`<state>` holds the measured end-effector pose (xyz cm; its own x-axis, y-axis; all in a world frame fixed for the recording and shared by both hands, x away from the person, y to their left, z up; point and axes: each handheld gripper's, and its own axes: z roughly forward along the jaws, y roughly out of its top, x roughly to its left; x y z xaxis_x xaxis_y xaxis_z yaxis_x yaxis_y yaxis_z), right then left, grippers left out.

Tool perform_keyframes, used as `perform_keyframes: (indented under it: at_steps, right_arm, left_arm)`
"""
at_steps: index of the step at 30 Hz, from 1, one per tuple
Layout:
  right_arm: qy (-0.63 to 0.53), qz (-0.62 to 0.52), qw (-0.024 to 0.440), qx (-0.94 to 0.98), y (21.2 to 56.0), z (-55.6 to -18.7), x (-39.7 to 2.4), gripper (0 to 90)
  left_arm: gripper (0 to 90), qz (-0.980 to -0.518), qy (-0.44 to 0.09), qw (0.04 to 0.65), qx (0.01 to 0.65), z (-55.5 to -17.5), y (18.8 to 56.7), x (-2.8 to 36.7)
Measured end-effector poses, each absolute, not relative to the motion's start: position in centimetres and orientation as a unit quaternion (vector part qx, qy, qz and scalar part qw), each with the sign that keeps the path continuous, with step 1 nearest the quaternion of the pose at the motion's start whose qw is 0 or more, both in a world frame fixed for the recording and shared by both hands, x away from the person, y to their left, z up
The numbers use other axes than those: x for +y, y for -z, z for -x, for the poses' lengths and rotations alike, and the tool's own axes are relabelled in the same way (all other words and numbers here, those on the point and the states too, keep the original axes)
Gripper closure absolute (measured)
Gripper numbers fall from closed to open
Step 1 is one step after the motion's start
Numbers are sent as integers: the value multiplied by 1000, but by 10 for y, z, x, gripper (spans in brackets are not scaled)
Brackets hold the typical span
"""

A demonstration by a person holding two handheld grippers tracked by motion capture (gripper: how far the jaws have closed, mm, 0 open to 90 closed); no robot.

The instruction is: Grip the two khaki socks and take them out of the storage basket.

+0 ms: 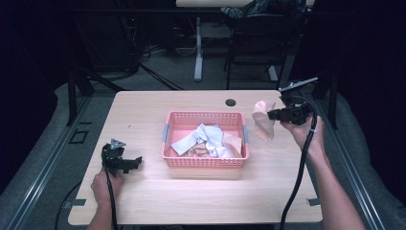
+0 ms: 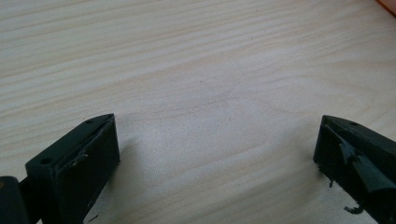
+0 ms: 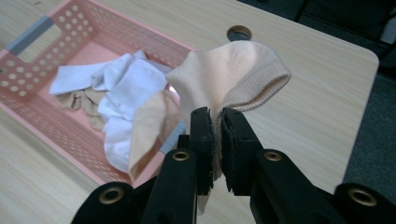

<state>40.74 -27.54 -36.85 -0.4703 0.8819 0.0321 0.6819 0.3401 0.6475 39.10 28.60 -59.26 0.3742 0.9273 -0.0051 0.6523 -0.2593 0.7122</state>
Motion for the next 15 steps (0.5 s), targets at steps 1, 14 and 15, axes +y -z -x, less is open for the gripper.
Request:
perform_keyframes:
  at_steps: [1,14,15]
  right_arm:
    - [-301,-492,165,800,370,-407,-280,828]
    - [-281,-550,159,770,420,-403,-324,830]
    - [-274,-552,158,771,425,-403,-325,830]
  left_arm:
    - [0,-764,-214,321,517,-391,593,286]
    - [0,-764,-214,321,517,-391,593,286]
    - [0,-764,-214,321,517,-391,593,286]
